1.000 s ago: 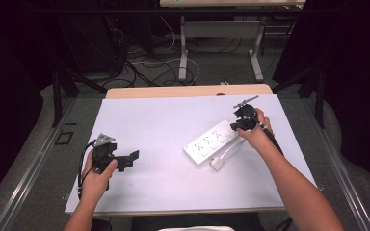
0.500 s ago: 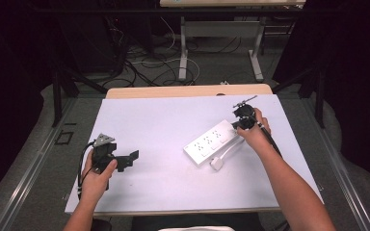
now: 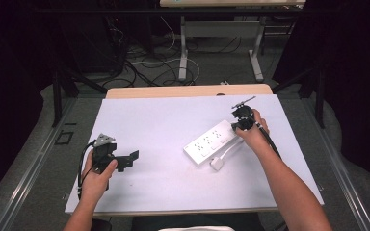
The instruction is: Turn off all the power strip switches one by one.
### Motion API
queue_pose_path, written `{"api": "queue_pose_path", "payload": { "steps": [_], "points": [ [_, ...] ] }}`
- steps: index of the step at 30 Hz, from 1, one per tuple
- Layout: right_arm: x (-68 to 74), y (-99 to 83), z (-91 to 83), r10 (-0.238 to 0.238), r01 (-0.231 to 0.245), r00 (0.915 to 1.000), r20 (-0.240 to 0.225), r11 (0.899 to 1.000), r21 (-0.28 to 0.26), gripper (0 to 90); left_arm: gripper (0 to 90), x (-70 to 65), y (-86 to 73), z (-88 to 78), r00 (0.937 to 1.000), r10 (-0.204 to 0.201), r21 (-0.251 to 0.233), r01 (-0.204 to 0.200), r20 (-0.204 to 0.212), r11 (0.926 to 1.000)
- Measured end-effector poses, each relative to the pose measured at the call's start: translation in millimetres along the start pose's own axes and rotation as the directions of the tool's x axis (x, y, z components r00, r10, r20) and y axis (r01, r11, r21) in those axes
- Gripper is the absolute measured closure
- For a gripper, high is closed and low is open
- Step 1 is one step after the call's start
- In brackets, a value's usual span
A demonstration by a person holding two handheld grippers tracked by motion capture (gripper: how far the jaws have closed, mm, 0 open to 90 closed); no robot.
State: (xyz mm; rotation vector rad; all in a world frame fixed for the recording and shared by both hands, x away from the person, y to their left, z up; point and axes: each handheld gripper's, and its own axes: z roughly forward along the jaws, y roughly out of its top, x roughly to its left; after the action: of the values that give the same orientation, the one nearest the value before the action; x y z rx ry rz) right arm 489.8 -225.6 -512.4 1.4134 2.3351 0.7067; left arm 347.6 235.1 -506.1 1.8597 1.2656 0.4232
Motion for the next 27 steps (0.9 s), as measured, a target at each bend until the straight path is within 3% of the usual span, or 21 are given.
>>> {"api": "queue_pose_path", "payload": {
  "steps": [18, 22, 27],
  "points": [
    [-0.3, -2.6, 4.1, 0.06, -0.06, 0.9981, -0.012, 0.998, -0.002, 90.0, 2.8, -0.8, -0.5, 0.4, 1.0, -0.006, 0.002, 0.006, -0.001, 1.0],
    [-1.1, -3.1, 4.3, 0.05, -0.05, 0.9987, -0.008, 0.999, -0.005, 90.0, 2.8, -0.3, -0.4, 0.3, 0.9999, 0.012, 0.005, -0.012, 0.0, 0.9999],
    [0.3, -3.6, 4.2, 0.037, -0.037, 0.9993, -0.006, 0.999, -0.008, 90.0, 2.8, -1.1, -0.8, 0.6, 1.0, -0.002, 0.003, 0.002, -0.001, 1.0]
  ]
}}
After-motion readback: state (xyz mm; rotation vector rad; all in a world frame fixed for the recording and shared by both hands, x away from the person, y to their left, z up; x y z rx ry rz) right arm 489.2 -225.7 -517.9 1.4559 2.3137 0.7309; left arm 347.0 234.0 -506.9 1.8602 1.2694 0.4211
